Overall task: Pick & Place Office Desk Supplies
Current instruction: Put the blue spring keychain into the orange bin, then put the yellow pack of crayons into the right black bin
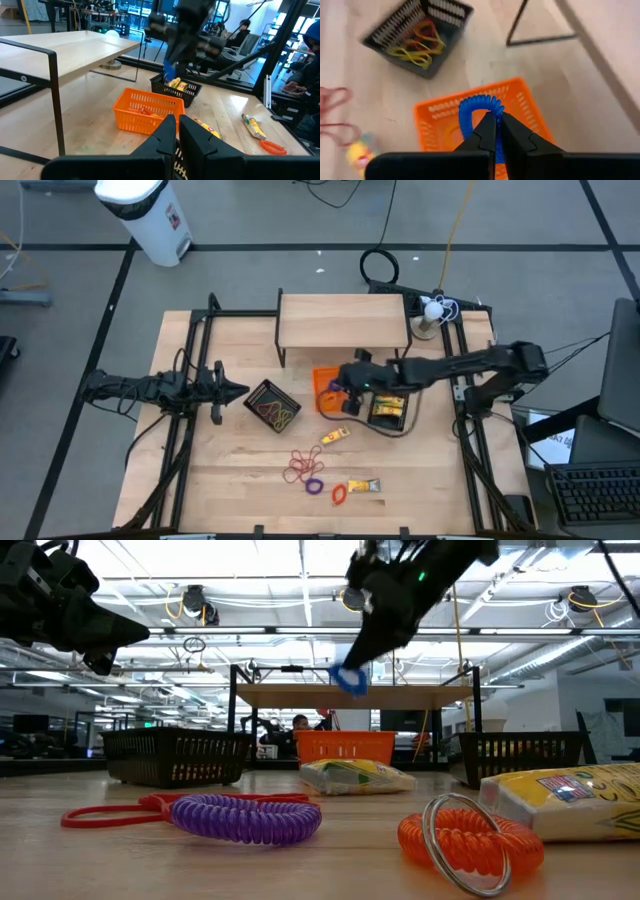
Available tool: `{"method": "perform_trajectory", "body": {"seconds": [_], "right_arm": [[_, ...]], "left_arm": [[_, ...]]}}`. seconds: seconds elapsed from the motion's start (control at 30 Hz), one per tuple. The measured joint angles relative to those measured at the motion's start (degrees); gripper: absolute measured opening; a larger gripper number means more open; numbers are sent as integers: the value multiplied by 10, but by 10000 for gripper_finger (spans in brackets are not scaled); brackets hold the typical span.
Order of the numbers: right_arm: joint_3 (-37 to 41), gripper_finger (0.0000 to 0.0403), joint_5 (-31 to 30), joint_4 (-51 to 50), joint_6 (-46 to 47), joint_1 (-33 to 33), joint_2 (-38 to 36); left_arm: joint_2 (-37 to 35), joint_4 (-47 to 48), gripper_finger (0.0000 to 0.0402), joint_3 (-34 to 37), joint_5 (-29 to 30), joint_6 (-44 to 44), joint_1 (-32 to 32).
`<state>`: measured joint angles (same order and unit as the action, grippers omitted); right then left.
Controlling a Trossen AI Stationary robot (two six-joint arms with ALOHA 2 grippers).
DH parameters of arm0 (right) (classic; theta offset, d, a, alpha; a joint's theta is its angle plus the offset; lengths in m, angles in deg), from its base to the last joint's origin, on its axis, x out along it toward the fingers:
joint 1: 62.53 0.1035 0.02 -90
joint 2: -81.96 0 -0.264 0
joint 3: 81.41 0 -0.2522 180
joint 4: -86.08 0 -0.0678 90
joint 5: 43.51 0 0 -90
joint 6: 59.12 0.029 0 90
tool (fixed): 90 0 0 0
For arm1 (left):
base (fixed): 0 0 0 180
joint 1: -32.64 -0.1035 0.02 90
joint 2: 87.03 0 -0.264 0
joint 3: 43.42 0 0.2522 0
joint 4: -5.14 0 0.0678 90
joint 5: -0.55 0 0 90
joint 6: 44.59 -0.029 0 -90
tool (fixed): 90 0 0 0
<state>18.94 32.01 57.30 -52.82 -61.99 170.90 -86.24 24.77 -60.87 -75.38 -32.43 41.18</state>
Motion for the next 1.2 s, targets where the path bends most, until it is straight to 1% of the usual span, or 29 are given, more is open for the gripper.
{"method": "perform_trajectory", "body": {"seconds": [0.13,0.2,0.4,0.47,0.57,0.7,0.8,0.9,0.97,1.03,1.1,1.2], "right_arm": [[0,0,38,14,0,-19,46],[0,0,45,15,-1,-22,62],[0,0,88,18,-9,-32,85],[0,5,87,27,-13,-32,91],[0,42,94,28,-15,-32,92],[0,124,100,18,-2,-31,80],[1,176,102,5,10,-31,47],[0,199,102,-12,-3,-28,-6],[1,199,102,-11,-15,-24,-49],[1,183,101,-9,-32,-18,-104],[5,152,101,5,-55,-11,-162],[35,84,102,42,-93,0,-256]], "left_arm": [[0,0,21,0,0,6,0],[0,0,21,0,0,14,0],[0,0,21,0,0,17,0],[0,0,21,0,0,17,0],[0,0,21,0,0,17,0],[0,0,21,0,0,20,0],[0,0,21,0,0,20,0],[0,0,21,0,0,21,0],[0,0,21,0,0,21,0],[0,0,21,0,0,21,0],[0,0,21,0,0,21,0],[0,0,21,0,0,21,0]]}}
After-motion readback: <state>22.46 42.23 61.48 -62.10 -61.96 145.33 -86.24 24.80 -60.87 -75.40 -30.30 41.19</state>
